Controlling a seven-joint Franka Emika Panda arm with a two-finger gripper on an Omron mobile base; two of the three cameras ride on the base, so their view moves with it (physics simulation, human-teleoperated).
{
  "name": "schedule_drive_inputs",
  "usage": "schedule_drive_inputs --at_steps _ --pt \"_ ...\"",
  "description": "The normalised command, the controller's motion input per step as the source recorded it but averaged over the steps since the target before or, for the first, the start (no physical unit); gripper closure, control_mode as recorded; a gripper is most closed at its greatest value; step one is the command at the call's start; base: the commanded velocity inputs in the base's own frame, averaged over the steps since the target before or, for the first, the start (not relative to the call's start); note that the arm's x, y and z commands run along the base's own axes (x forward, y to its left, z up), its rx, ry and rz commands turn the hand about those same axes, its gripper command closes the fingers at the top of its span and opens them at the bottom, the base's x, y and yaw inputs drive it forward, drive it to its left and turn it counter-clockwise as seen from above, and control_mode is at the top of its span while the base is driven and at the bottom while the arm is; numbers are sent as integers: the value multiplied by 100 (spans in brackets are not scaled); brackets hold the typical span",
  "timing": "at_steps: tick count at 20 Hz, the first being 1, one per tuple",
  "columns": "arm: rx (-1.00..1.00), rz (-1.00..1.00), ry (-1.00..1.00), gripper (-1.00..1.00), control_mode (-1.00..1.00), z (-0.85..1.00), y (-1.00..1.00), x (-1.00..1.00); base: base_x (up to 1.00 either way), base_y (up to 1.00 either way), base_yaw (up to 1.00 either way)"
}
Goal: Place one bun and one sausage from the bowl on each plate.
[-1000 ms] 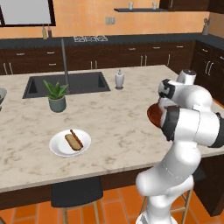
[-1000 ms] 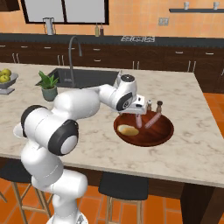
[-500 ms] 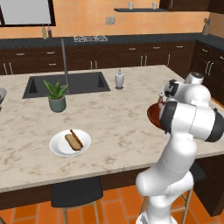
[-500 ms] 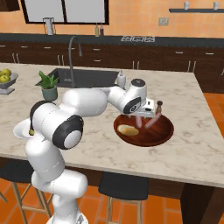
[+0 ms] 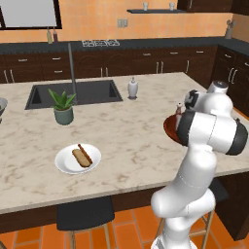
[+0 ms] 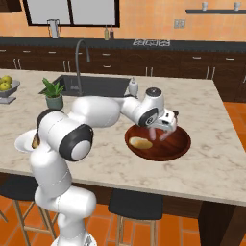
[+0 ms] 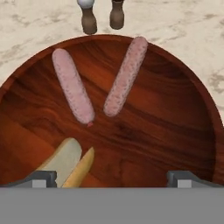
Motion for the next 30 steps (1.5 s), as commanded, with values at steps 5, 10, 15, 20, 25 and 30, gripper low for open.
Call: schedule_drive_inputs --at_steps 5,10,15,20,25,30 --pt "0 -13 -1 -100 -100 -15 -16 14 0 0 0" --pt "2 -1 0 -100 -100 -16 -6 30 0 0 0" --pt "8 0 0 -100 -100 -4 -28 23 0 0 0" --pt "5 0 0 -100 -100 0 -23 26 0 0 0" --pt "1 0 0 -100 -100 -19 -6 20 0 0 0" --pt "0 0 0 -100 -100 -26 0 27 0 0 0"
